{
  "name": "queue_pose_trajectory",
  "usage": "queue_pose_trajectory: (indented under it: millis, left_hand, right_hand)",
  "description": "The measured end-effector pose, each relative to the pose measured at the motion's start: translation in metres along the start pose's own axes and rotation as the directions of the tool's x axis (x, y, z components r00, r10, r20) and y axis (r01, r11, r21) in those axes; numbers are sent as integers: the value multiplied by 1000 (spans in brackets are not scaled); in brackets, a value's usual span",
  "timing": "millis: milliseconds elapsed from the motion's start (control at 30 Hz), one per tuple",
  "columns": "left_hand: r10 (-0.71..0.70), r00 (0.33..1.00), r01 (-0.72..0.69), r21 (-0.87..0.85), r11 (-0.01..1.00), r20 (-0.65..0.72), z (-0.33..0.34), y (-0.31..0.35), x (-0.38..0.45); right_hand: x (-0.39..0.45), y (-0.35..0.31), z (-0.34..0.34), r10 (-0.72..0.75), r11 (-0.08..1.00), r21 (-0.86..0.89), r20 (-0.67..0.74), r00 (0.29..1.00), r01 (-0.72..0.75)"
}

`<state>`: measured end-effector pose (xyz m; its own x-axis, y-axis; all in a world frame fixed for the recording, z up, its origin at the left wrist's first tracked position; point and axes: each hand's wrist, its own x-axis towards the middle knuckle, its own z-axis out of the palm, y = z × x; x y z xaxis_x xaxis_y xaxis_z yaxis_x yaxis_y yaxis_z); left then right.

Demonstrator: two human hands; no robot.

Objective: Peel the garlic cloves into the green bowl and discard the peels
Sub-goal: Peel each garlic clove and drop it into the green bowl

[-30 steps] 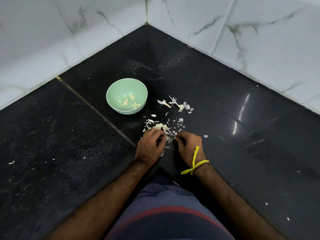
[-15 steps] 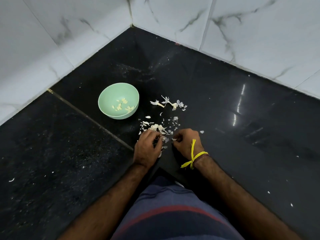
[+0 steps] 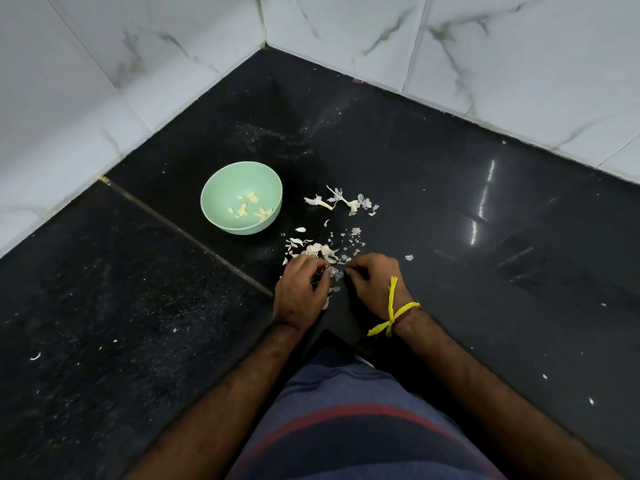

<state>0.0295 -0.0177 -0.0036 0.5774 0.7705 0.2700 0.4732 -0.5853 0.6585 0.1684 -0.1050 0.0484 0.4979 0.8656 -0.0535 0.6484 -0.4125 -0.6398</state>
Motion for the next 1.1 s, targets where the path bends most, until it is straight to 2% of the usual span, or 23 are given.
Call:
queue_pose_trajectory:
  millis: [167, 333, 600, 867, 1100]
  left_hand:
    - [24, 1000, -24, 11, 1000, -1, -1, 2, 0]
    - [54, 998, -54, 5, 999, -24, -1, 3, 0]
    - [7, 1000, -7, -10, 1000, -11, -2, 4, 1]
    - [7, 1000, -8, -17, 1000, -18, -2, 2, 1]
    - [23, 999, -23, -16, 1000, -24, -3, 3, 1]
  right_hand:
    - [-2, 4, -1, 141, 983, 116, 14, 990, -142]
    - [5, 2, -8, 221, 956, 161, 157, 962, -246]
    - [16, -2, -4, 226, 974, -28, 208, 952, -225]
    - [22, -4, -4, 282, 959, -53, 227, 932, -277]
    - [24, -7, 2, 352, 936, -89, 185, 918, -341]
